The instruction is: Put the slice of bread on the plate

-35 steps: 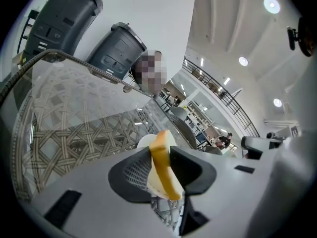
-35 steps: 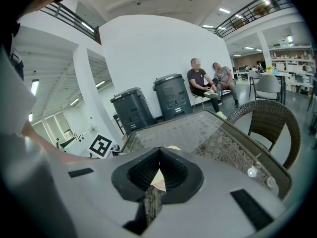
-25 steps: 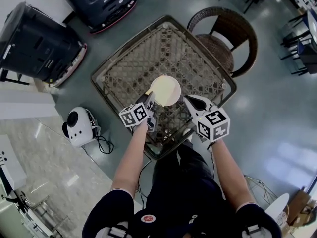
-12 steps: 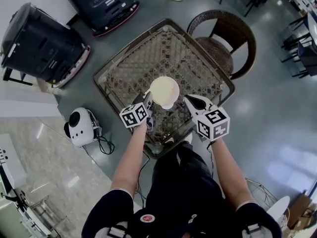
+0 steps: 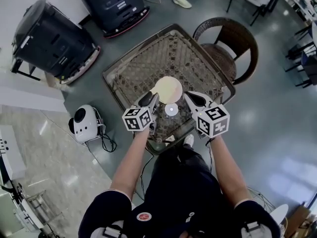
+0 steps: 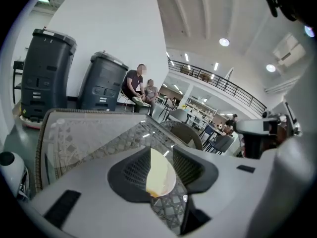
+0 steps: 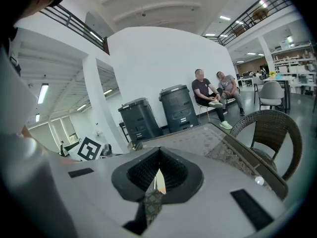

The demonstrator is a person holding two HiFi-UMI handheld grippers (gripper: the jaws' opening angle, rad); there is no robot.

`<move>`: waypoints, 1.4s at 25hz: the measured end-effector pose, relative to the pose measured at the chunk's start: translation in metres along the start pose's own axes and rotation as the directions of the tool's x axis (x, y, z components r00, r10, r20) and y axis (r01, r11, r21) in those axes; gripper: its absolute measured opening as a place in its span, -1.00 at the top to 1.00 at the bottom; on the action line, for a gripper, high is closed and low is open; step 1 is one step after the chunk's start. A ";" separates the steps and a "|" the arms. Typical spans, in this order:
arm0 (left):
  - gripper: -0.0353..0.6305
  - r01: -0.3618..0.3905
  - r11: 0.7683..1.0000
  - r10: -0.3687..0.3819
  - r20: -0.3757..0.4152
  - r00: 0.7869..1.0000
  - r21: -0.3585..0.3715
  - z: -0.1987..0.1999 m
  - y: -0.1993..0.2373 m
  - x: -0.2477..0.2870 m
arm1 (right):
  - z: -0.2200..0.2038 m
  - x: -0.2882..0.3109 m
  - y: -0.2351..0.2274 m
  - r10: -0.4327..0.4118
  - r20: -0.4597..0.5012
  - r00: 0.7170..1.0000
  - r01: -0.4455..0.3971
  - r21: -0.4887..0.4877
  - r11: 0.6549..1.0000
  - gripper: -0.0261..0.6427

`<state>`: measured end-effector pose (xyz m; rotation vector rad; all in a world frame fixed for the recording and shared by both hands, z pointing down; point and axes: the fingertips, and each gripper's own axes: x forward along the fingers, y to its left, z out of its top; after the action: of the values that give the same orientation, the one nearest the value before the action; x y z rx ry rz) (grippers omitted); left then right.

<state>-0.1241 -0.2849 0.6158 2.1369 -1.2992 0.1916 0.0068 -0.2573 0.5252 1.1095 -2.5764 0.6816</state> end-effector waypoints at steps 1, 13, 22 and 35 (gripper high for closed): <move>0.48 0.011 1.000 -0.011 0.018 1.000 0.015 0.007 -0.008 -0.005 | 0.003 -0.001 0.003 0.006 0.007 1.000 -0.006 -0.003 1.000 0.90; 0.87 0.135 0.969 -0.174 0.187 0.967 0.205 0.076 -0.112 -0.071 | 0.028 -0.022 0.033 0.052 0.087 0.995 -0.051 -0.005 0.999 0.90; 0.87 0.181 0.944 -0.247 0.227 0.942 0.277 0.104 -0.157 -0.103 | 0.057 -0.042 0.059 0.085 0.189 0.978 -0.081 -0.033 0.996 0.90; 0.87 0.198 0.940 -0.263 0.219 0.940 0.279 0.111 -0.174 -0.112 | 0.080 -0.059 0.070 0.095 0.243 0.965 -0.077 -0.085 0.993 0.90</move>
<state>-0.0557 -0.2084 0.4047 2.5829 -1.1964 -0.0184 -0.0081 -0.2196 0.4100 1.1276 -2.8479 0.4874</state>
